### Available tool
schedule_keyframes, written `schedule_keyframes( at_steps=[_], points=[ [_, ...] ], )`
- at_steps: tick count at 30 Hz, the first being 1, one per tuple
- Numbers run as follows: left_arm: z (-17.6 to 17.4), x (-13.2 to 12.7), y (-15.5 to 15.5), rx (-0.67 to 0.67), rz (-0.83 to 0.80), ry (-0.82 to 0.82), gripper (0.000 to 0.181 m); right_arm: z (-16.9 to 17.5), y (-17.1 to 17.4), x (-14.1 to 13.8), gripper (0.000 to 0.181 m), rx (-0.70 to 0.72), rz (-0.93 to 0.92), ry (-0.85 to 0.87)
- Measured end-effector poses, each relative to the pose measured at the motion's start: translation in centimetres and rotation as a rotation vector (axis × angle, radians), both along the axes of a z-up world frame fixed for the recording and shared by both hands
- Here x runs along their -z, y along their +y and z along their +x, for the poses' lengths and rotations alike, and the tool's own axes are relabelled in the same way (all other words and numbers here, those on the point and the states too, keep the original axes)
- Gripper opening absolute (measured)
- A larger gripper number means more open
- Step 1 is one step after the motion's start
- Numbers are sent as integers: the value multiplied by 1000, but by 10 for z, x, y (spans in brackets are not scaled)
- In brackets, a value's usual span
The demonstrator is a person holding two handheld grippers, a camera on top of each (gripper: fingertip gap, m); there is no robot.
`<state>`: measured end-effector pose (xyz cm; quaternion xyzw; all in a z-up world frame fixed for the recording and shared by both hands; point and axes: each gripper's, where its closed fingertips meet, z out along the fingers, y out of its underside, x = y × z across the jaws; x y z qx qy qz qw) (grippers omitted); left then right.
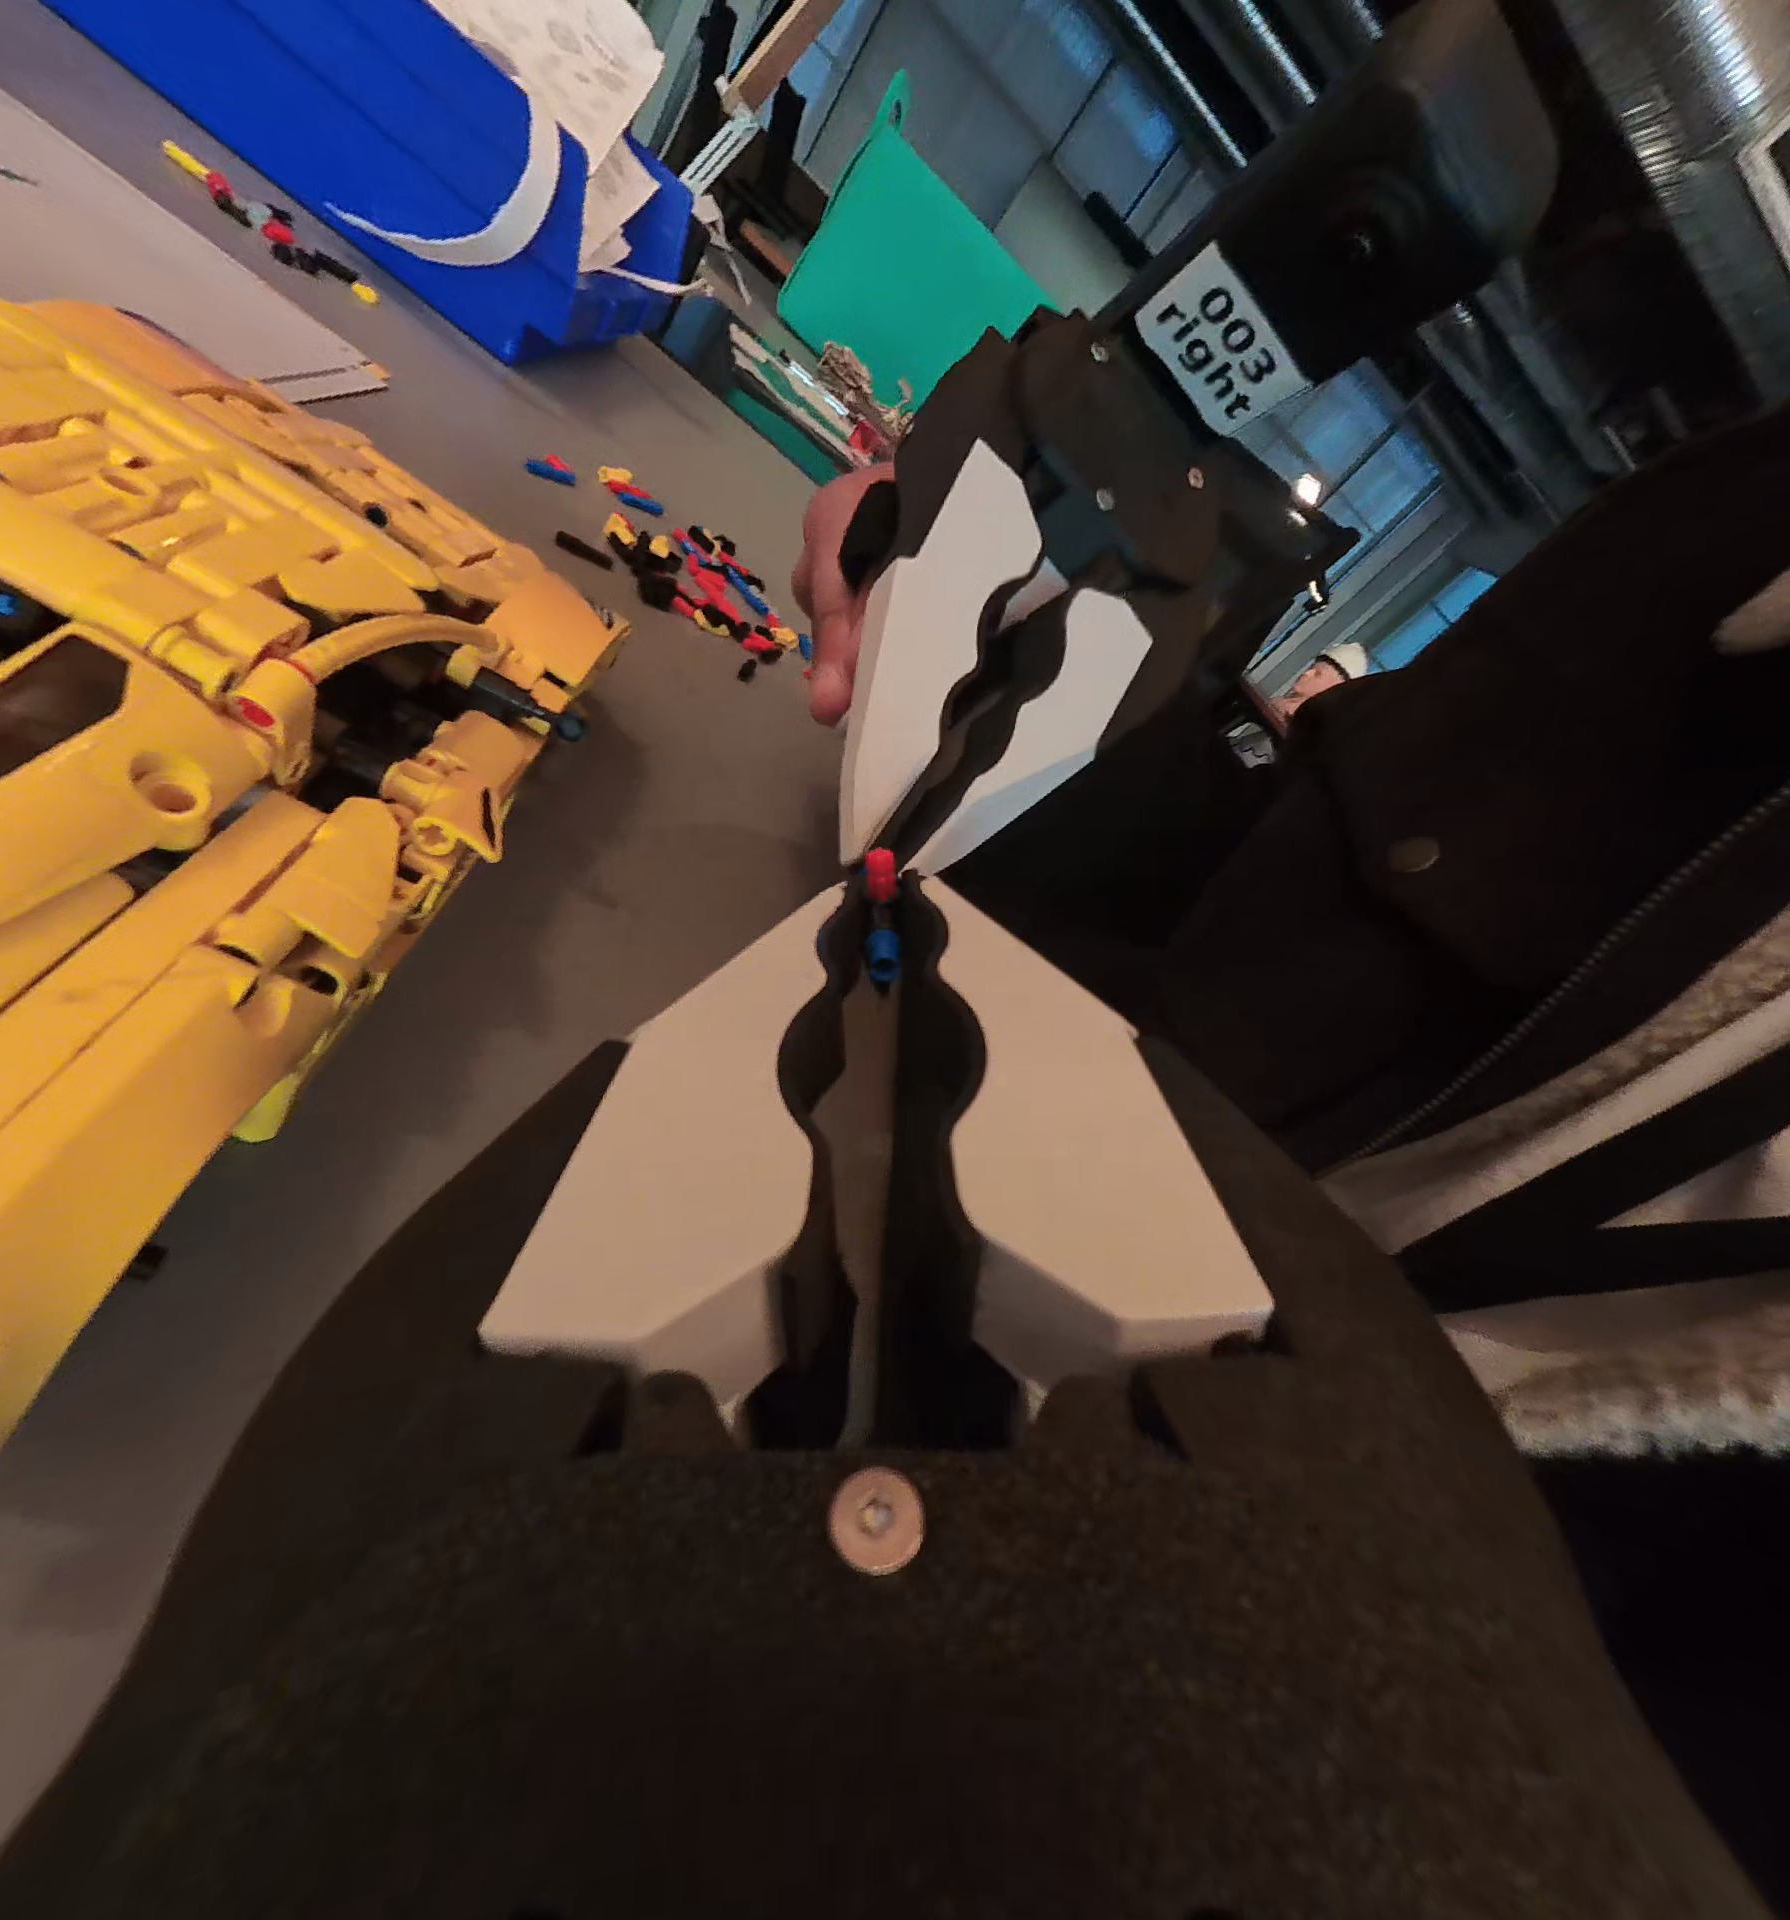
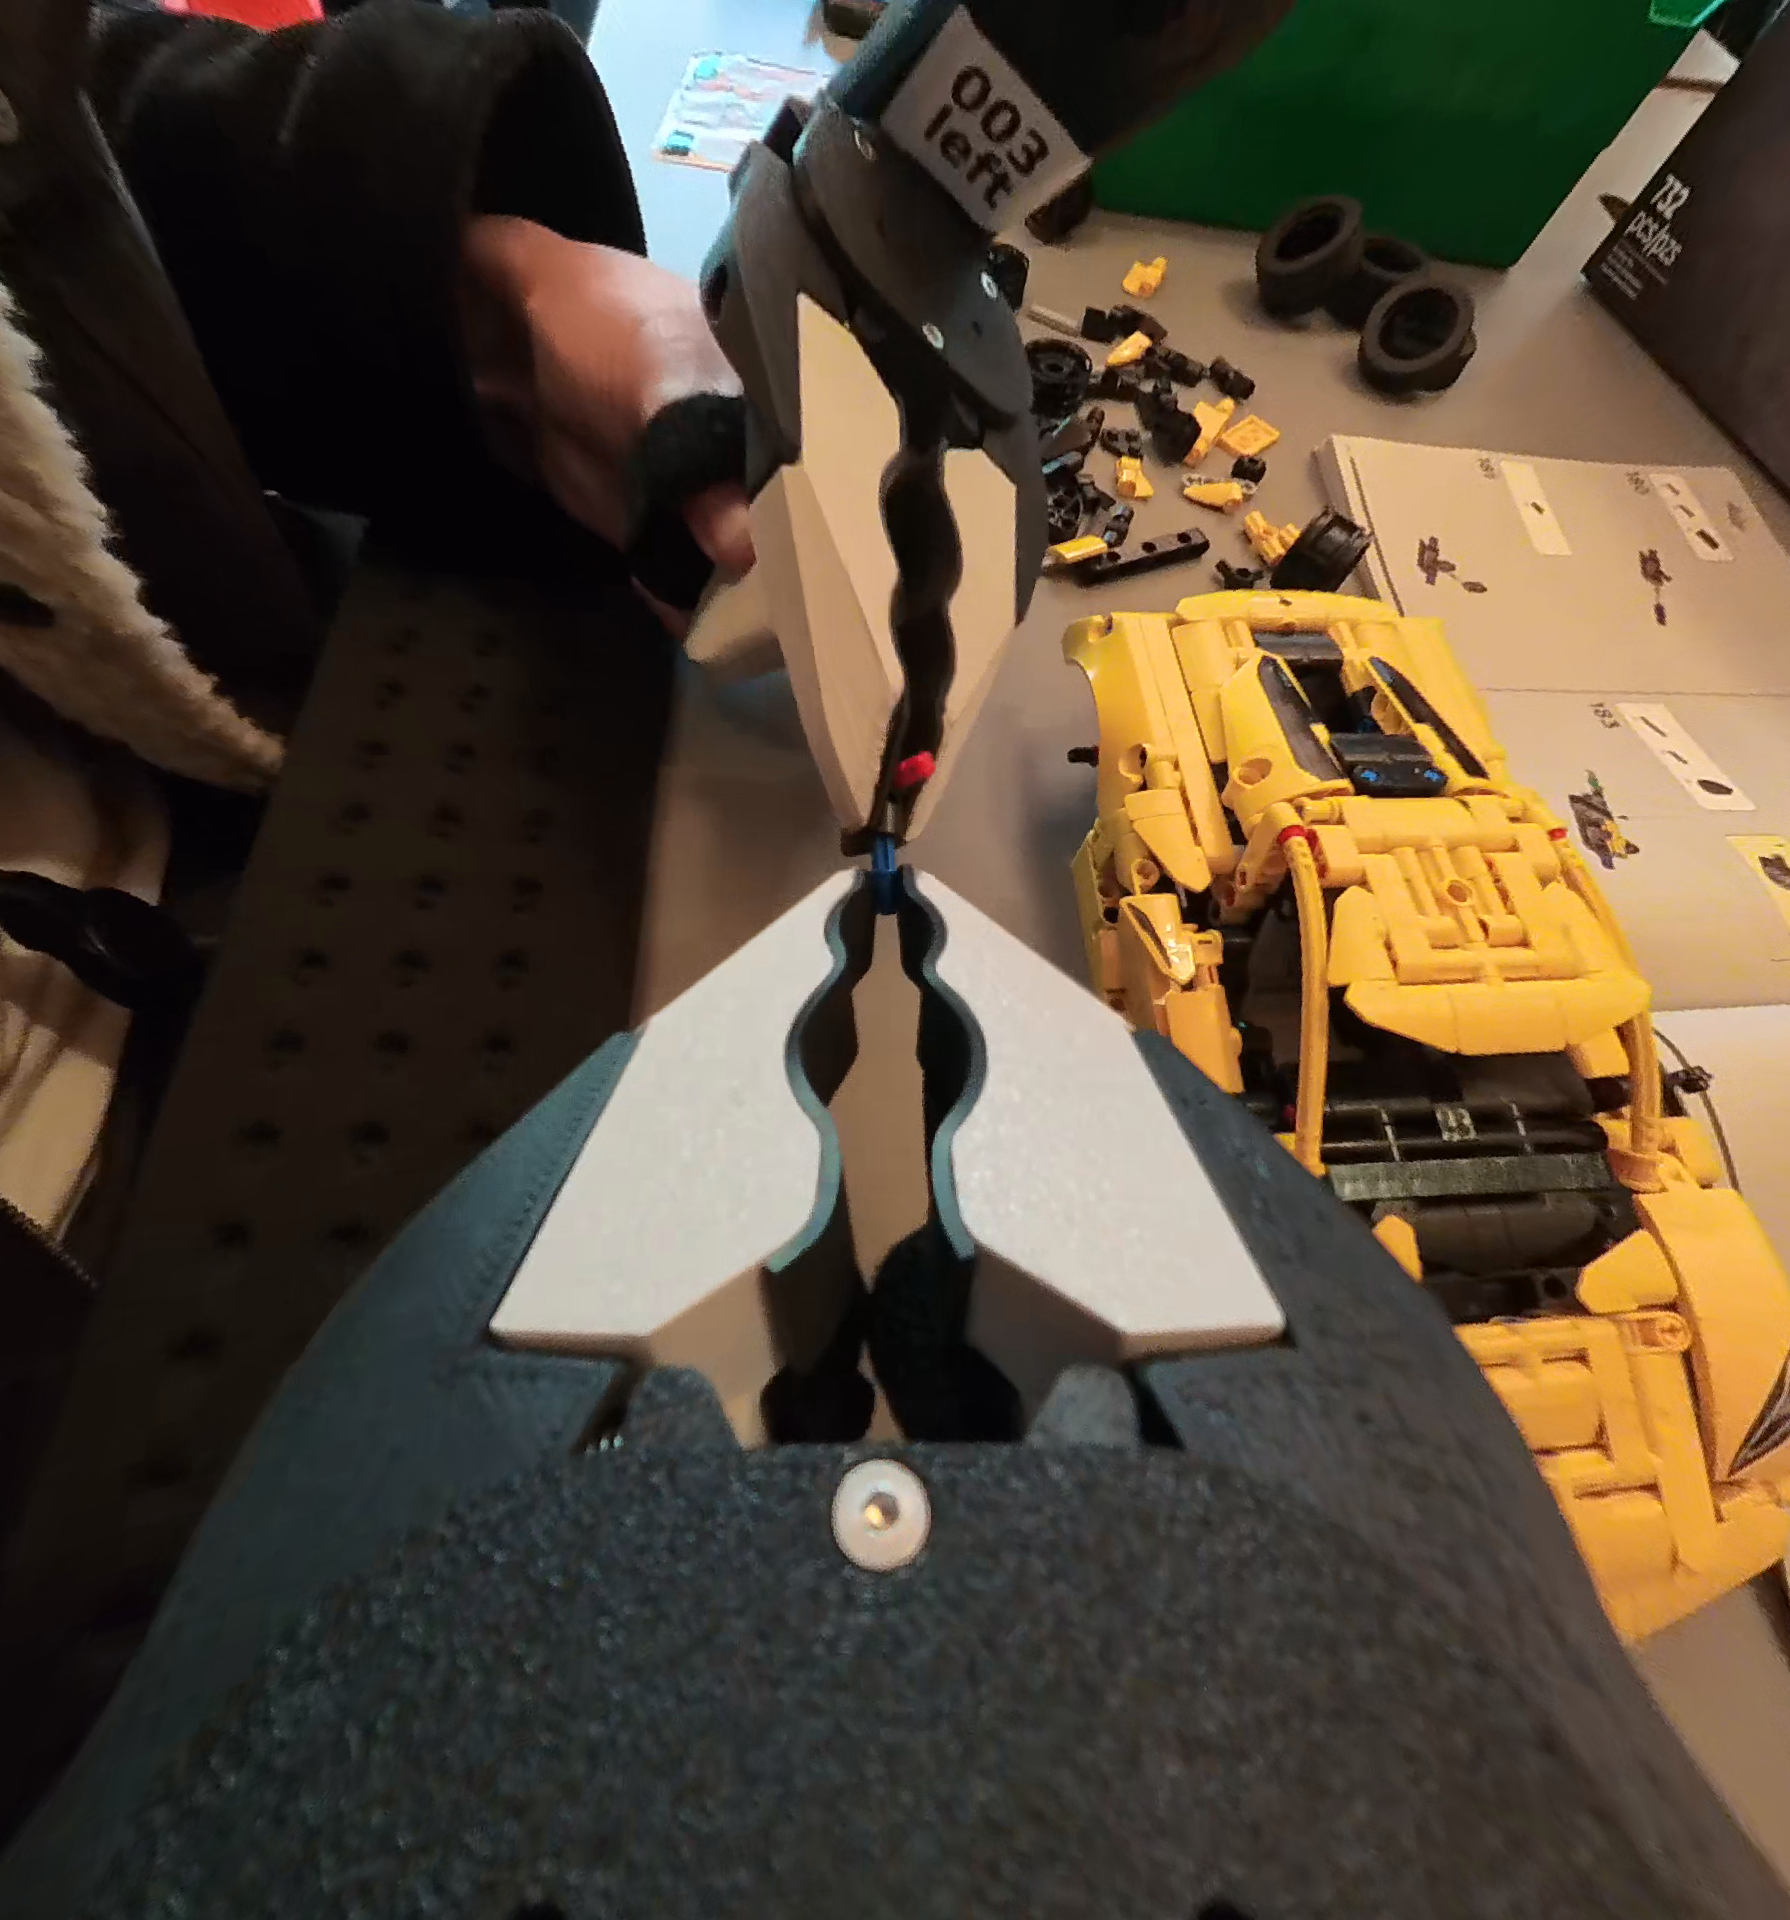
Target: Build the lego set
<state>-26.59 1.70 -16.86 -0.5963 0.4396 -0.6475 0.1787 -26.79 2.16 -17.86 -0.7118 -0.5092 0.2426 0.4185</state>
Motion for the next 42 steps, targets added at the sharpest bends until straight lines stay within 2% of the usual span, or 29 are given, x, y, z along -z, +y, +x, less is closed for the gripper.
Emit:
schedule_keyframes(
  at_steps=[11,17,21,24,28,40,42],
  points=[
    [6,30,6,-72,215,170,6,5,6,28,2,52,-26,-128],
    [4,16,4,-55,128,94,6,1,5,12,2,36,-45,13],
    [-1,-10,7,-36,-21,-49,6,-2,7,-16,3,47,-2,225],
    [-4,-16,9,-38,-62,-85,7,-6,5,-17,12,34,-1,251],
    [-4,-17,6,-22,-61,-89,7,-5,6,-17,3,38,30,233],
    [0,-5,2,-31,19,-29,7,-3,4,-4,2,26,14,113],
    [0,-8,1,-24,9,-50,7,-5,3,-9,1,22,-1,159]
  ],
)
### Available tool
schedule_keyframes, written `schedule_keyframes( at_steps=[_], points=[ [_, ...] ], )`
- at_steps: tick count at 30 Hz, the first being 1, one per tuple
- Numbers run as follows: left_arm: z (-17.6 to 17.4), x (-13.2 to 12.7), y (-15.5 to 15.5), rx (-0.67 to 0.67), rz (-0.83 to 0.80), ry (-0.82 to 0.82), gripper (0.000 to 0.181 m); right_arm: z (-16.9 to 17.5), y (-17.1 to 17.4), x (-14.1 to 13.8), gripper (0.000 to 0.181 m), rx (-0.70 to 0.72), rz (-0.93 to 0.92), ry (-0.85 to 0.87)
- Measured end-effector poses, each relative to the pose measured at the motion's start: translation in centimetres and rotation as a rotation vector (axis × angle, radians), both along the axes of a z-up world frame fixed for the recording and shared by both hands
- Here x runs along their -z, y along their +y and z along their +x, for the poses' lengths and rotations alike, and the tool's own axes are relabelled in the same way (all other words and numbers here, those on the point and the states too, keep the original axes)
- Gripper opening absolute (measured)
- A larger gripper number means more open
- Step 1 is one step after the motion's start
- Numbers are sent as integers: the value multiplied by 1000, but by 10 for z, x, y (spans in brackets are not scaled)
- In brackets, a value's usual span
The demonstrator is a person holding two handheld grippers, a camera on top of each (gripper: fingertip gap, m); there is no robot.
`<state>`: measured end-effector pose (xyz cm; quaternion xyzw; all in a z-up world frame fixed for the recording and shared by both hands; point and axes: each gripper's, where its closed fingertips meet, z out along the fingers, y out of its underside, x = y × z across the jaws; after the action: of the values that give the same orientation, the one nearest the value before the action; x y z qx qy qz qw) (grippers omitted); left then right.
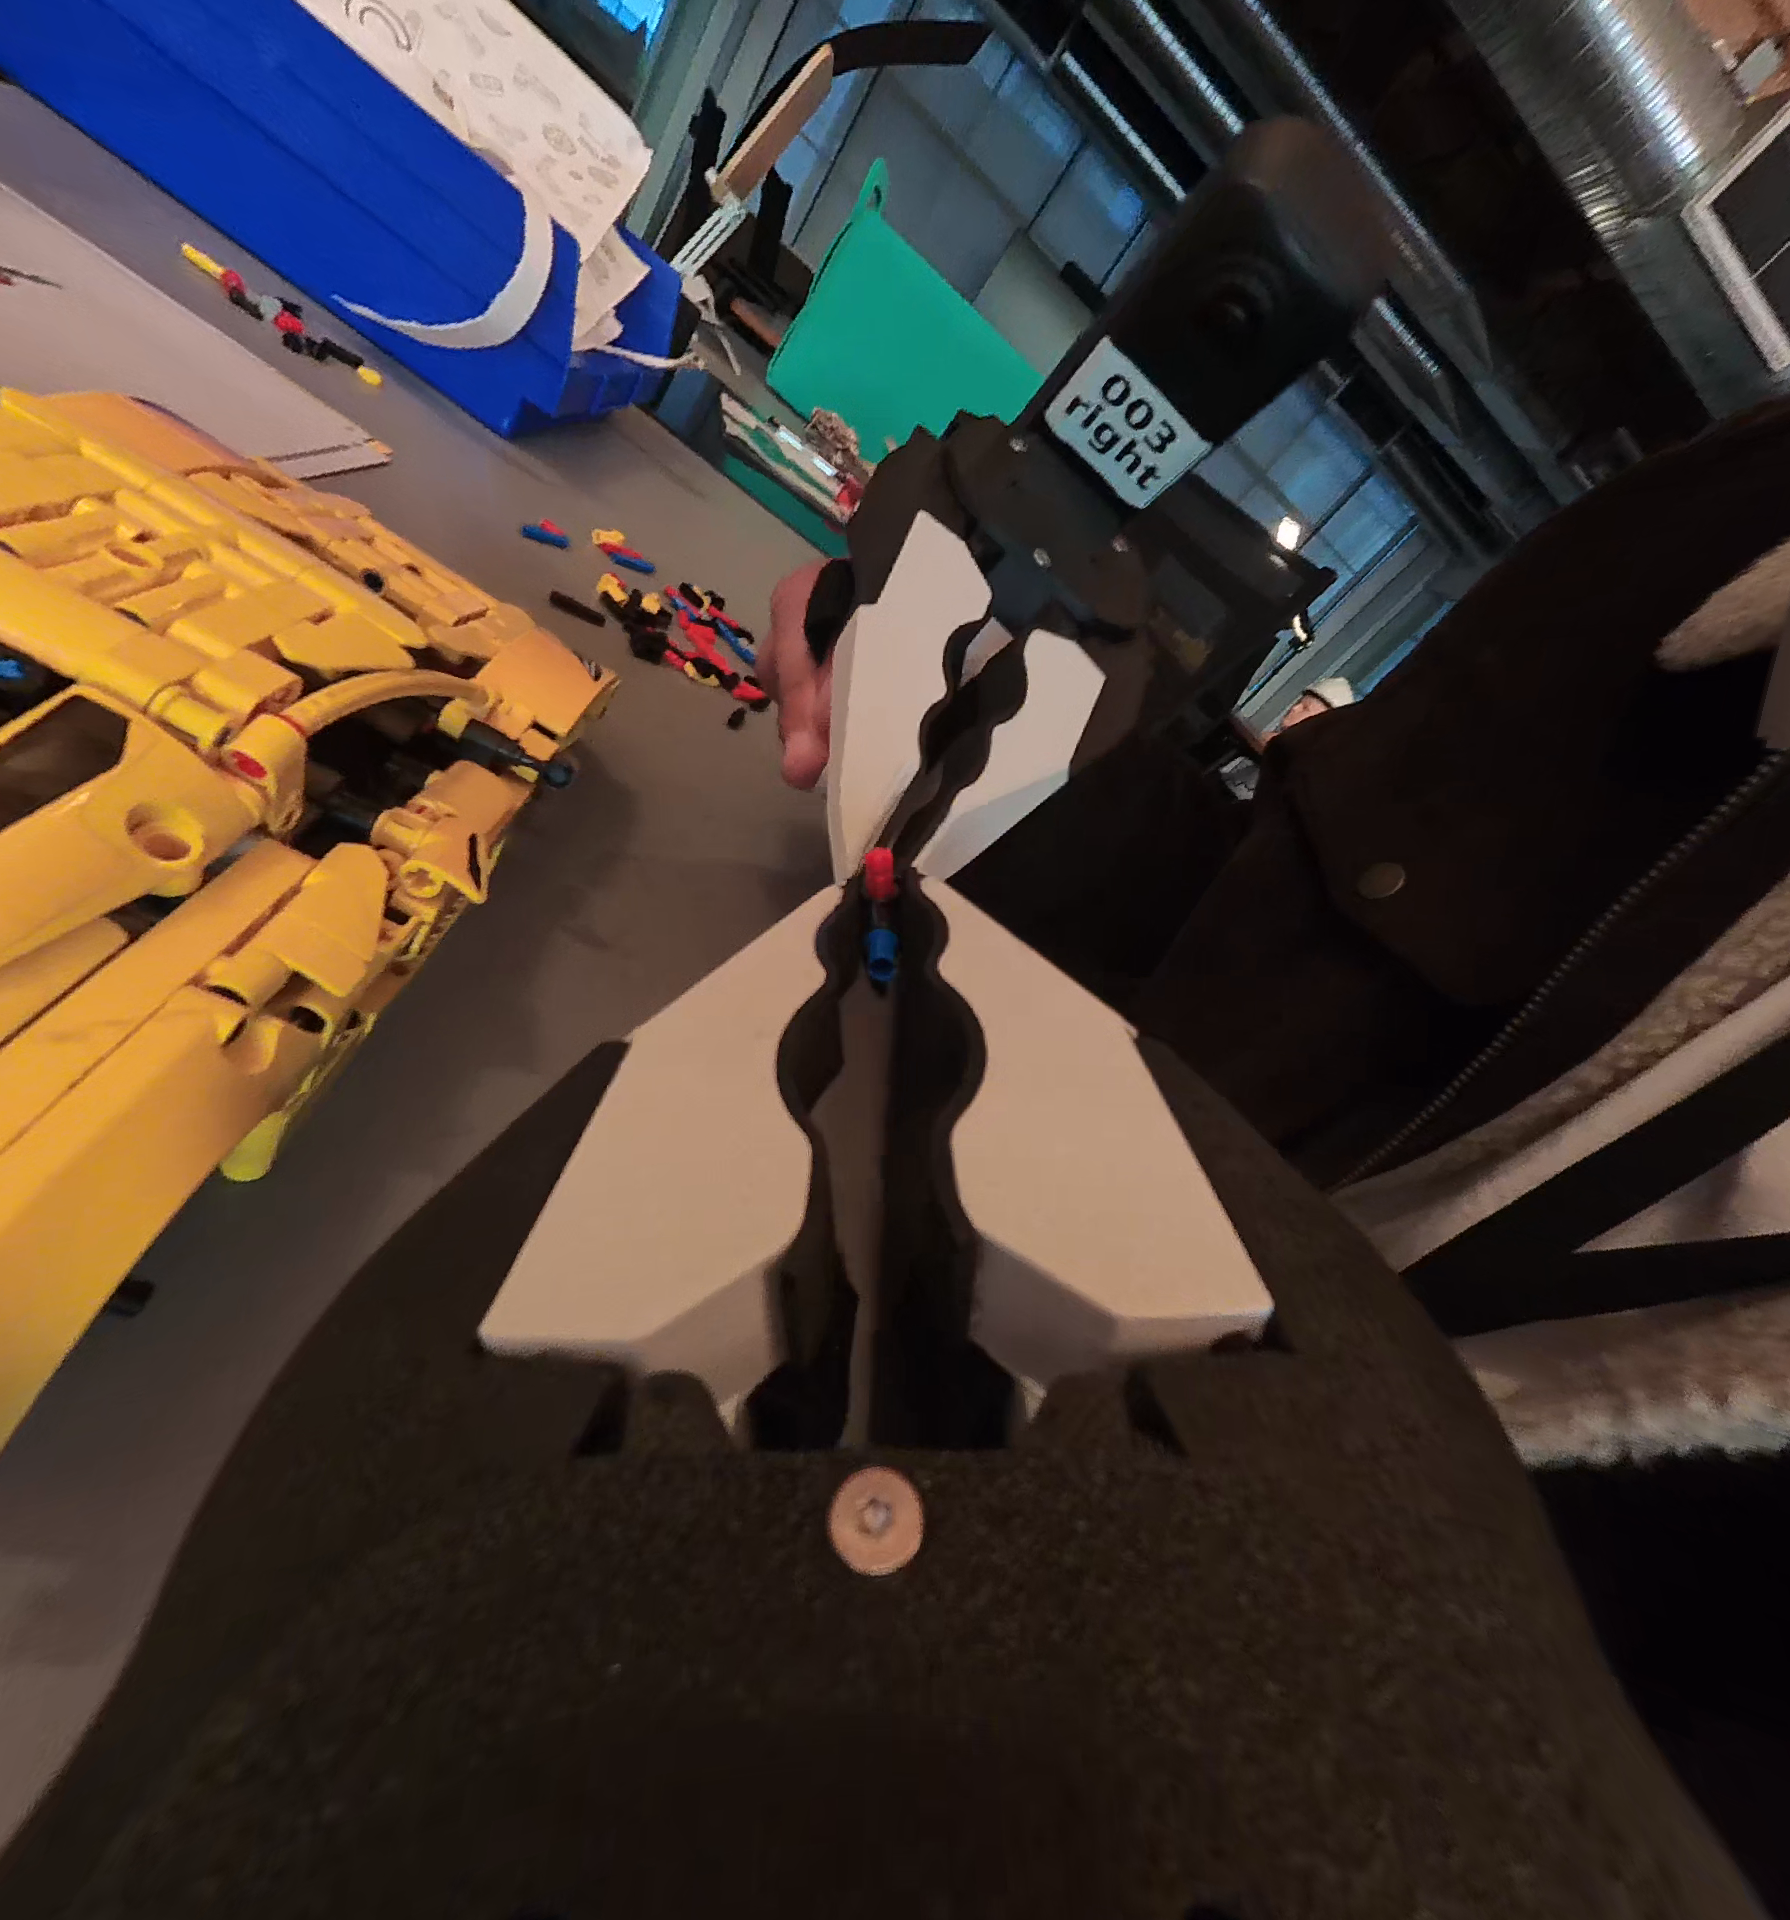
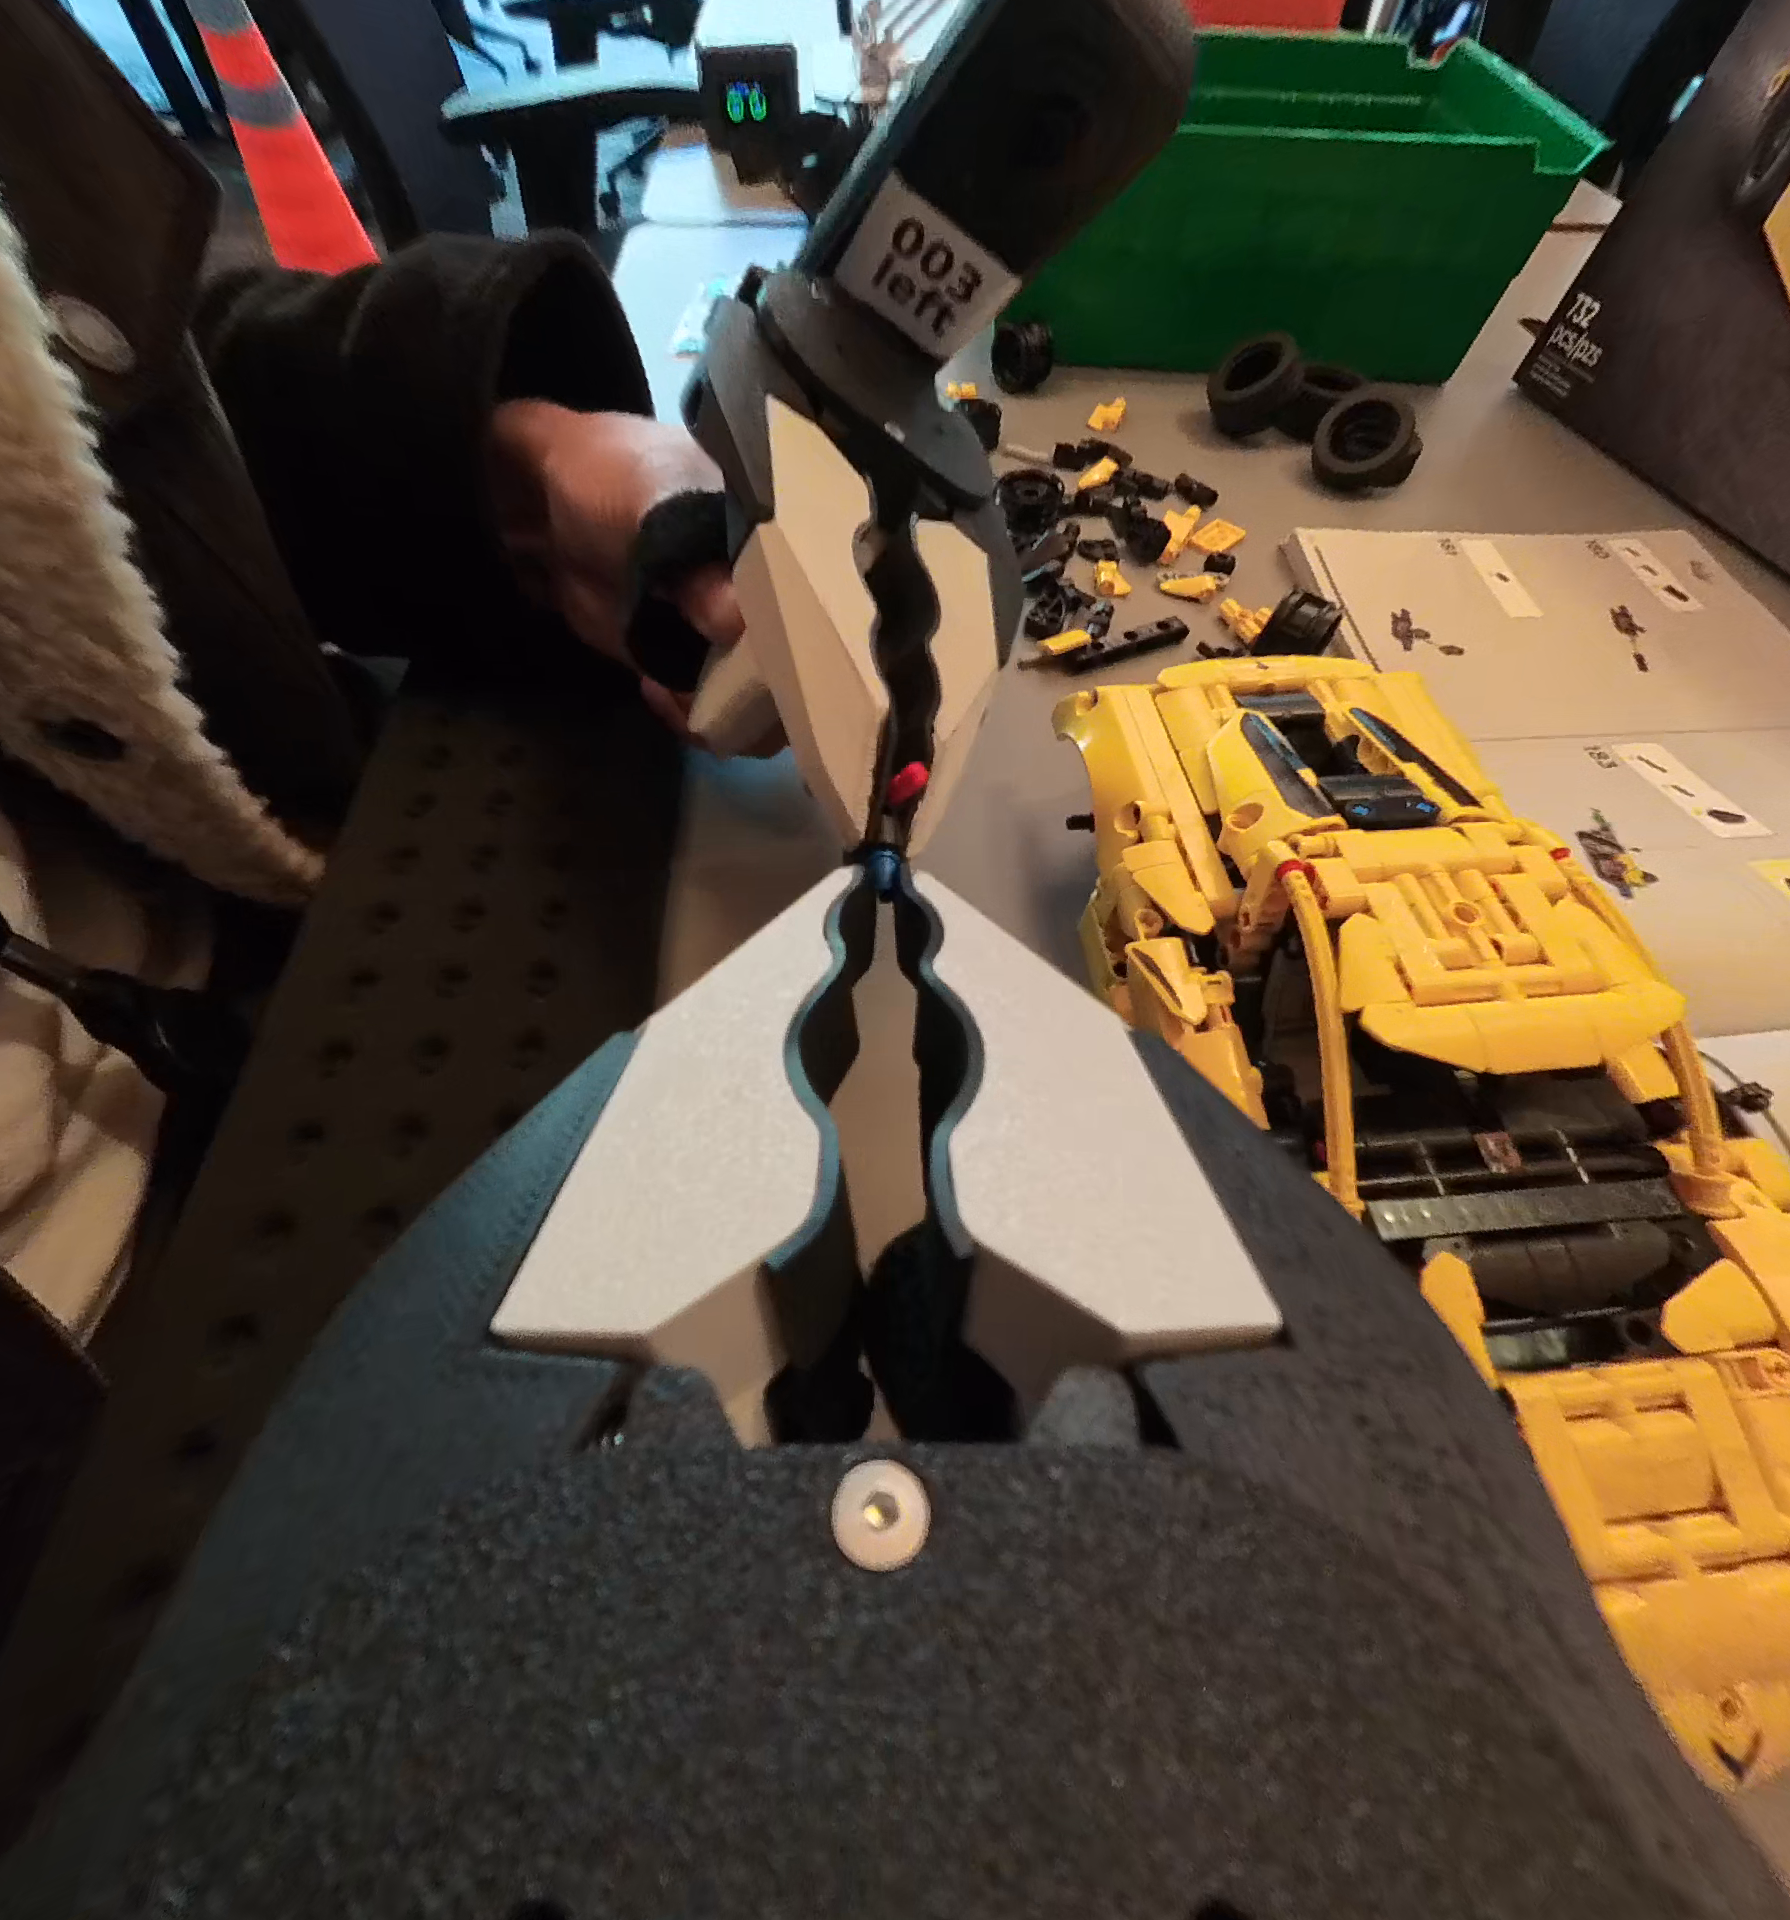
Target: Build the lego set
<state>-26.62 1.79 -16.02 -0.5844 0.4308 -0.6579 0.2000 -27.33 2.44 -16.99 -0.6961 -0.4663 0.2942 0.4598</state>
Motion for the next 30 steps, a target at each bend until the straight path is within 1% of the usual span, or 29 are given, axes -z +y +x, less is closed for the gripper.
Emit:
schedule_keyframes(
  at_steps=[3,7,10,12,13,14,15,17,19,20,21,22,24,27,30],
  points=[
    [2,7,1,-14,21,40,6,0,2,8,1,12,-5,-48],
    [3,7,2,-24,23,43,6,1,3,8,2,24,-22,-36],
    [2,1,3,-19,4,16,7,1,4,0,2,14,-38,38],
    [0,-3,7,-42,18,5,7,1,7,-4,4,26,-30,82],
    [-2,-4,15,-81,29,2,7,5,11,-6,10,52,-15,95],
    [-7,-9,27,-149,34,-21,7,11,17,-9,15,92,4,111],
    [-14,-16,45,-243,32,-56,7,19,25,-12,17,148,19,132],
    [-38,-28,87,-493,45,-111,7,36,38,-20,20,232,26,189],
    [-68,-25,126,-737,59,-93,7,52,51,-28,20,320,20,261],
    [-81,-22,138,-827,59,-72,7,58,56,-31,19,348,15,291],
    [-90,-20,146,-885,56,-65,7,64,59,-33,17,369,10,317],
    [-95,-20,150,-915,53,-70,7,69,62,-34,15,393,6,337],
    [-96,-18,152,-925,46,-65,7,78,67,-35,13,426,-1,369],
    [-88,-14,148,-875,15,-61,7,84,70,-37,12,447,-7,397],
    [-86,-14,146,-859,4,-69,6,80,70,-31,14,442,-6,358]
  ],
)
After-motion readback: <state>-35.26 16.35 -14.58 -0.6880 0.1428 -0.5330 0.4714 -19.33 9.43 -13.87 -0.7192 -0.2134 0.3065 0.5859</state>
